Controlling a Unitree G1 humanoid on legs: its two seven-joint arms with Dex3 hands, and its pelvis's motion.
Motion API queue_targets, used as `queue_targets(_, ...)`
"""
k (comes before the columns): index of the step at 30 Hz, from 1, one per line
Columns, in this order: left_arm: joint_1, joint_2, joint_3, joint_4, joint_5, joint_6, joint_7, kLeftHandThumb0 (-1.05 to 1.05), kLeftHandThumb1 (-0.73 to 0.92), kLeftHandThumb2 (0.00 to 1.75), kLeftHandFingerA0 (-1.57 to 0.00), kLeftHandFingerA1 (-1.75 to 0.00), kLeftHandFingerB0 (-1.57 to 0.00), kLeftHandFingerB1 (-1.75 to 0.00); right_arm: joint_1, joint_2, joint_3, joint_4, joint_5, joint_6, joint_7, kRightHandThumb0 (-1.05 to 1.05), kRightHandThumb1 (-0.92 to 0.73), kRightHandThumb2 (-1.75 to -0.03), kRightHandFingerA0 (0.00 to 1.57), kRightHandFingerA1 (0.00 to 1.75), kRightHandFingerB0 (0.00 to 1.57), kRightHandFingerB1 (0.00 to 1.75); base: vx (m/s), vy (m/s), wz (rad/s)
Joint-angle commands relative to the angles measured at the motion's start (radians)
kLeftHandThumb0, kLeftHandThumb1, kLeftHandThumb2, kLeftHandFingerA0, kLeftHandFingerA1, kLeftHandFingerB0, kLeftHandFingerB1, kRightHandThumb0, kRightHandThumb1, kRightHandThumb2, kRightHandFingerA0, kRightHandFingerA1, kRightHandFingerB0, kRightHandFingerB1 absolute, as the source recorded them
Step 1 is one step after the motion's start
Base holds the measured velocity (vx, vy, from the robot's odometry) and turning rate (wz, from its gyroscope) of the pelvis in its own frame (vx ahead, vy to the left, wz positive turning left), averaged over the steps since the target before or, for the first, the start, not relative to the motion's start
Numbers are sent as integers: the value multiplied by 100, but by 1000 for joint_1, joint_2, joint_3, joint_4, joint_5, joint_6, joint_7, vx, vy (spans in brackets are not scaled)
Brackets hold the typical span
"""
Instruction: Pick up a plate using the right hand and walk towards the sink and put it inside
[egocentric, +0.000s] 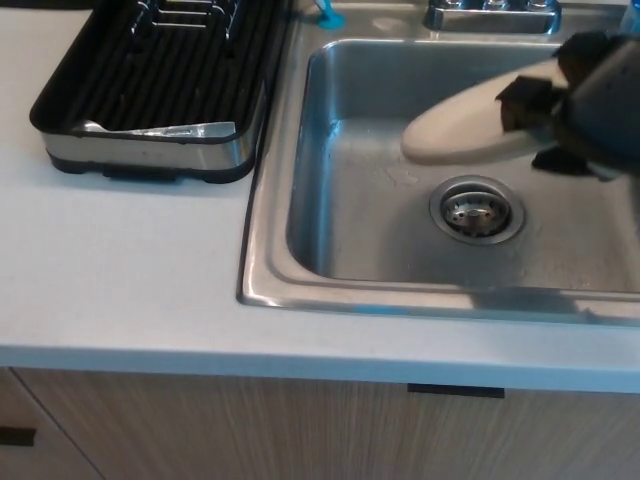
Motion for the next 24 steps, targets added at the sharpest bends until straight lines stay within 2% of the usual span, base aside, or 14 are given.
queue_targets(1, 7, 12, 2, 1, 3, -68, 6, 22, 77, 160, -123, -140, -110, -125, -53, -7, 29, 36, 12, 25, -12, -27, -45, -78, 92, 171, 91, 99, 0, 0, 0)
queue_targets(2, 8, 11, 2, -1, 3, -72, 8, 22, 77, 161, -121, -141, -110, -125, -55, -4, 35, 36, 12, 22, -10, -24, -42, -80, 97, 169, 90, 105, 0, 0, 0)
queue_targets(3, 9, 8, 4, -5, -2, -74, 3, 25, 83, 168, -119, -143, -107, -127, -55, 0, 46, 39, 14, 14, 2, -31, -46, -74, 93, 167, 91, 100, 0, 0, 0)
queue_targets(7, 0, 13, 8, 3, -8, -73, -9, 19, 82, 164, -125, -144, -112, -128, -50, 24, 79, 81, 26, -3, 30, -35, -50, -64, 90, 164, 93, 85, 0, 0, 0)
queue_targets(8, -3, 15, 9, 6, -7, -74, -9, 21, 62, 175, -105, -160, -101, -141, -51, 26, 87, 95, 32, -12, 45, -38, -55, -65, 92, 165, 91, 92, 0, 0, 0)
queue_targets(12, 5, 15, 12, -1, -11, -89, -18, 20, 62, 175, -109, -160, -103, -142, -41, 55, 135, 176, 11, 8, 49, -39, -62, -68, 96, 160, 90, 81, 0, 0, 0)
queue_targets(13, 3, 17, 12, 6, -10, -100, -22, 20, 89, 175, -118, -144, -108, -130, -40, 60, 142, 185, 12, 17, 58, -34, -60, -75, 99, 161, 87, 81, 0, 0, 0)
queue_targets(14, 3, 17, 13, 8, -11, -103, -24, 18, 90, 174, -123, -146, -112, -132, -40, 65, 151, 197, 11, 24, 64, -35, -47, -98, 123, 132, 83, 87, 0, 0, 0)
queue_targets(15, 5, 16, 17, 7, -15, -96, -24, 19, 83, 165, -126, -145, -118, -133, -38, 75, 167, 212, 4, 37, 74, -34, -60, -73, 98, 163, 84, 80, 0, 0, 0)
queue_targets(17, 9, 15, 23, 6, -19, -93, -28, 19, 83, 165, -126, -145, -118, -133, -37, 82, 187, 221, 4, 51, 85, -34, -60, -73, 98, 163, 84, 80, 0, 0, 0)
queue_targets(18, 13, 18, 19, 5, -9, -97, -19, 20, 80, 161, -121, -140, -117, -131, -30, 92, 195, 234, 8, 57, 81, -36, -44, -95, 123, 133, 84, 87, 0, 0, 0)
queue_targets(19, 15, 19, 17, 5, -4, -98, -15, 20, 80, 161, -121, -140, -117, -131, -27, 97, 199, 240, 11, 60, 79, -36, -44, -95, 123, 133, 84, 87, 0, 0, 0)
queue_targets(20, 19, 19, 16, 1, 0, -99, -11, 22, 83, 168, -117, -141, -107, -126, -24, 103, 204, 247, 15, 68, 93, -35, -61, -69, 98, 162, 84, 83, 0, 0, 0)
queue_targets(24, 23, 14, 16, -5, 1, -97, -2, 23, 89, 174, -115, -143, -105, -128, -24, 124, 227, 273, 13, 80, 78, -36, -65, -70, 98, 161, 88, 75, 0, 0, 0)
